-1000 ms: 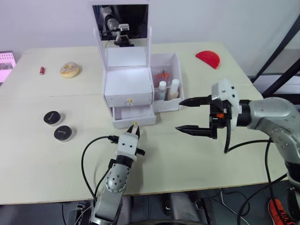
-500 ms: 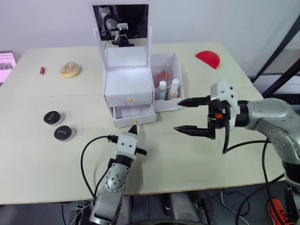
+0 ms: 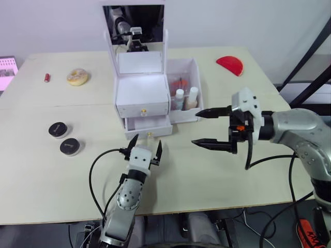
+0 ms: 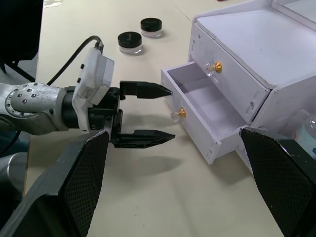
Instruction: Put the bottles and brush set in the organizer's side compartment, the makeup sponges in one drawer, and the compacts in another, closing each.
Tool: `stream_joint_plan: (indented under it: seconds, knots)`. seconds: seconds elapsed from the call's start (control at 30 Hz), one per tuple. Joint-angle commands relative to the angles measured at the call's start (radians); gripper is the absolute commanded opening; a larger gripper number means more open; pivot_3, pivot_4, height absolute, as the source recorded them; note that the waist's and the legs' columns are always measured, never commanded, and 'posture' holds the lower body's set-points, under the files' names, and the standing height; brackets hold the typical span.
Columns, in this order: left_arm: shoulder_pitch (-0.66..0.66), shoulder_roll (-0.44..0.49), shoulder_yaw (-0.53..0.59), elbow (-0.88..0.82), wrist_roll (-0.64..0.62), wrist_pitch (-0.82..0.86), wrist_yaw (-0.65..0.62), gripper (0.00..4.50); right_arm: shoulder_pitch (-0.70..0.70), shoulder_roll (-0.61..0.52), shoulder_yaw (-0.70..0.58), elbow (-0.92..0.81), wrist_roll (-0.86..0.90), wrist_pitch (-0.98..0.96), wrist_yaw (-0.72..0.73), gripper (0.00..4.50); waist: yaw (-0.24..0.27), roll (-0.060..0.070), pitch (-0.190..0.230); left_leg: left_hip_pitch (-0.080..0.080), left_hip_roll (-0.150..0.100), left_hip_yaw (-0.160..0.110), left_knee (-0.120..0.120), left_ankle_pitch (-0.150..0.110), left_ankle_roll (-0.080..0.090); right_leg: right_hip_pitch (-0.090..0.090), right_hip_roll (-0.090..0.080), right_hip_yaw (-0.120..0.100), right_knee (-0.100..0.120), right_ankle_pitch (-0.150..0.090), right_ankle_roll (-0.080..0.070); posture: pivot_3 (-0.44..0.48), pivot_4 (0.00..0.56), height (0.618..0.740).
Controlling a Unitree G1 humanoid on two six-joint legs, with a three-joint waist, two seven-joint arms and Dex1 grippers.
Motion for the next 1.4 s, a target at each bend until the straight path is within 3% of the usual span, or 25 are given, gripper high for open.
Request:
stream_joint_plan:
  seconds: [0.03,0.37,0.47,0.67,0.7,0.93,1.4]
  knots:
    - [-0.028,-0.012,0.015,0.005,0.008,-0.024,0.019,4.39,-0.012,-0.003,-0.015,-0.025,-0.004,-0.017,0.004,4.5,0.0,0.0,0.0,0.0,0.0,0.0,0.0,0.0,0.0,0.0,0.0,0.0,0.0,0.001,-0.002,0.0,0.15,0.739]
    - [-0.056,-0.013,0.032,0.029,0.009,-0.034,0.028,4.39,-0.003,-0.002,-0.02,-0.032,-0.004,-0.012,-0.002,4.5,0.0,0.0,0.0,0.0,0.0,0.0,0.0,0.0,0.0,0.0,0.0,0.0,0.0,0.002,-0.003,0.0,0.15,0.739]
    - [-0.056,-0.014,0.035,0.028,0.006,-0.038,0.029,3.5,0.001,-0.002,-0.02,-0.034,-0.005,-0.013,-0.004,4.5,0.0,0.0,0.0,0.0,0.0,0.0,0.0,0.0,0.0,0.0,0.0,0.0,0.0,0.002,-0.003,0.0,0.15,0.739]
    - [-0.062,-0.015,0.039,0.032,0.003,-0.044,0.028,0.52,0.004,0.0,-0.02,-0.038,-0.003,-0.012,-0.007,4.5,0.0,0.0,0.0,0.0,0.0,0.0,0.0,0.0,0.0,0.0,0.0,0.0,0.0,0.002,-0.003,0.0,0.15,0.739]
    - [-0.063,-0.015,0.039,0.032,0.003,-0.045,0.027,0.26,0.005,0.0,-0.021,-0.038,-0.002,-0.012,-0.008,4.5,0.0,0.0,0.0,0.0,0.0,0.0,0.0,0.0,0.0,0.0,0.0,0.0,0.0,0.002,-0.003,0.0,0.15,0.739]
    - [-0.051,0.002,0.037,0.015,0.005,-0.041,0.008,0.26,0.004,0.006,-0.018,-0.038,-0.004,-0.014,-0.012,4.5,0.0,0.0,0.0,0.0,0.0,0.0,0.0,0.0,0.0,0.0,0.0,0.0,0.0,0.002,-0.003,0.0,0.15,0.739]
    - [0.179,0.157,-0.008,-0.206,-0.041,-0.087,-0.157,0.26,0.0,0.005,-0.01,-0.03,-0.013,-0.021,-0.007,4.5,-0.001,0.001,0.0,0.0,0.0,0.0,0.0,0.0,0.0,0.0,0.0,0.0,0.0,-0.001,0.001,0.0,0.15,0.739]
